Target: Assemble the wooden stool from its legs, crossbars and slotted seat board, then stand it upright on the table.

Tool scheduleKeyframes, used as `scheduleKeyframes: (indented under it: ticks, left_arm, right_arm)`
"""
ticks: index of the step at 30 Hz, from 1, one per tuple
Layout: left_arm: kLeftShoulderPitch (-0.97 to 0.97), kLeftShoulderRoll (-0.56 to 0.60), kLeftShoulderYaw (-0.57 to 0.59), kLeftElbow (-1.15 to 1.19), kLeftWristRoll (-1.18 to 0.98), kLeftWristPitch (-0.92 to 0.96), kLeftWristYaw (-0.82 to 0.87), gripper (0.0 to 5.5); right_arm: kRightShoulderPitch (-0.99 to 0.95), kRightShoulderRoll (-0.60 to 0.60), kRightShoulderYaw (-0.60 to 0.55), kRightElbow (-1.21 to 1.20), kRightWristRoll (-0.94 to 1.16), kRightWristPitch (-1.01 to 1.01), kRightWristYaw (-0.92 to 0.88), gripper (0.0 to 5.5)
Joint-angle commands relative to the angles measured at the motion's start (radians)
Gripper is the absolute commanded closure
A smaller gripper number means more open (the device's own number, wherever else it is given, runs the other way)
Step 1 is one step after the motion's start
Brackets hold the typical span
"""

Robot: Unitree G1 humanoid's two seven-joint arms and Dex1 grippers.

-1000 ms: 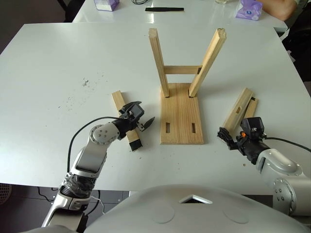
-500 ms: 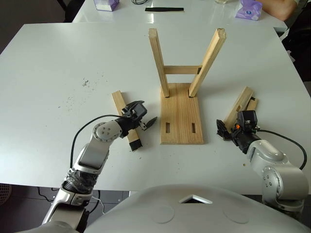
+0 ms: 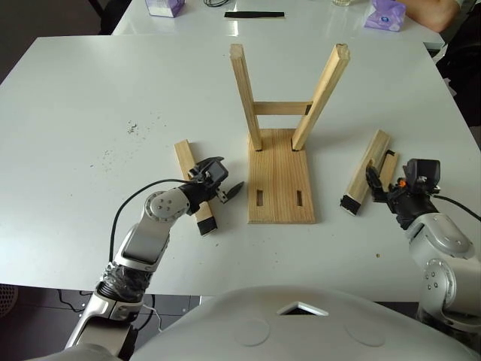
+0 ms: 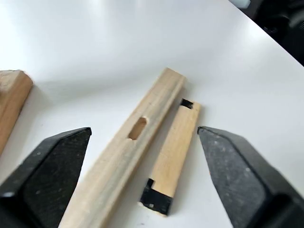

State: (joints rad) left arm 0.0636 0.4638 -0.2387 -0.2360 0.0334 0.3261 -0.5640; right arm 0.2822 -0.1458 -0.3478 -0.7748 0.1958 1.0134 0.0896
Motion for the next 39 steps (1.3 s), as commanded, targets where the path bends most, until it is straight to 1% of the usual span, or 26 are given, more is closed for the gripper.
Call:
scheduleKeyframes:
  ticks: [1, 9, 13, 19, 25, 29, 35, 38, 39]
  left_arm:
    - [-0.004, 0.003, -0.013, 0.014, 0.019, 0.007, 0.004, 1.0]
    - [-0.027, 0.002, -0.024, 0.035, 0.019, -0.003, -0.006, 1.0]
    - [-0.034, 0.002, -0.031, 0.04, 0.018, -0.005, -0.01, 1.0]
    - [-0.052, 0.0, -0.039, 0.049, 0.014, -0.006, -0.013, 1.0]
    - [-0.059, -0.001, -0.043, 0.055, 0.014, -0.006, -0.013, 1.0]
    - [-0.07, -0.005, -0.049, 0.067, 0.017, -0.012, -0.012, 1.0]
    - [-0.08, -0.005, -0.045, 0.077, 0.013, -0.017, -0.012, 1.0]
    - [-0.086, -0.009, -0.039, 0.079, 0.009, -0.016, -0.007, 1.0]
    - [-0.088, -0.011, -0.036, 0.081, 0.007, -0.017, -0.006, 1.0]
  right_arm:
    - [-0.026, 0.024, -0.02, 0.072, -0.011, 0.015, -0.043, 1.36]
    - [0.017, 0.061, -0.011, 0.114, -0.021, -0.025, -0.068, 1.36]
    - [0.048, 0.064, 0.019, 0.165, -0.037, -0.059, -0.066, 1.36]
    - [0.045, 0.076, 0.059, 0.227, -0.057, -0.118, -0.08, 1.36]
    - [0.027, 0.06, 0.07, 0.287, -0.067, -0.175, -0.085, 1.36]
    - [0.021, 0.056, 0.071, 0.366, -0.069, -0.23, -0.082, 1.96]
    - [0.023, 0.037, 0.08, 0.425, -0.078, -0.267, -0.085, 2.9]
    - [0.016, 0.03, 0.079, 0.438, -0.073, -0.276, -0.087, 3.28]
    - [0.012, 0.028, 0.077, 0.443, -0.071, -0.278, -0.087, 3.31]
